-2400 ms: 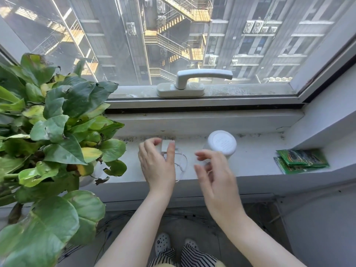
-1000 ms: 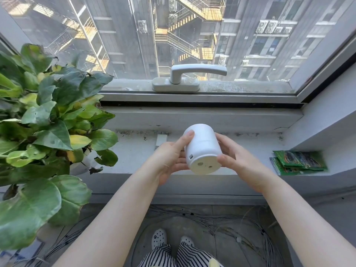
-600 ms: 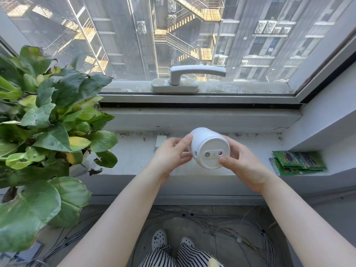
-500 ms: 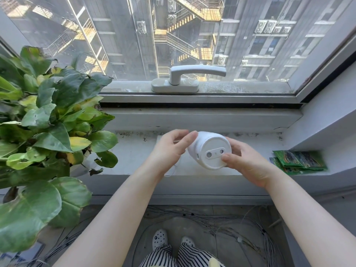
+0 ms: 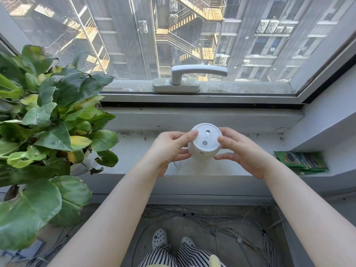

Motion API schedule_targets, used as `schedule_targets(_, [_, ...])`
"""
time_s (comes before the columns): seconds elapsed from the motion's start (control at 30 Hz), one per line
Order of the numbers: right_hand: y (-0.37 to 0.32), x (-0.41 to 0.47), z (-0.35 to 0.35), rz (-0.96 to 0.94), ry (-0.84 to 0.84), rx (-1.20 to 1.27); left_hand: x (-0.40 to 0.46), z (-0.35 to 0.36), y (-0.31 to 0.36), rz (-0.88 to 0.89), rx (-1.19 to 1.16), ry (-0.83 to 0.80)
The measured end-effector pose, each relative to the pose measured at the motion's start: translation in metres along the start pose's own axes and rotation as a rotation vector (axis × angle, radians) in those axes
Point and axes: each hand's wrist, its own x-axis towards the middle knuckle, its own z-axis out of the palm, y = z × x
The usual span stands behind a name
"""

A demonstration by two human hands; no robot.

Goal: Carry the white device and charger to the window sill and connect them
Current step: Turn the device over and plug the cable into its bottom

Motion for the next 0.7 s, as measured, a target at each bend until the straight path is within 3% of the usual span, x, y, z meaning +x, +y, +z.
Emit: schedule_targets(0.7, [0.022,0.01,0.003,0.042,0.065,0.112,0.019,0.004,-0.015,0.044,0.148,0.134])
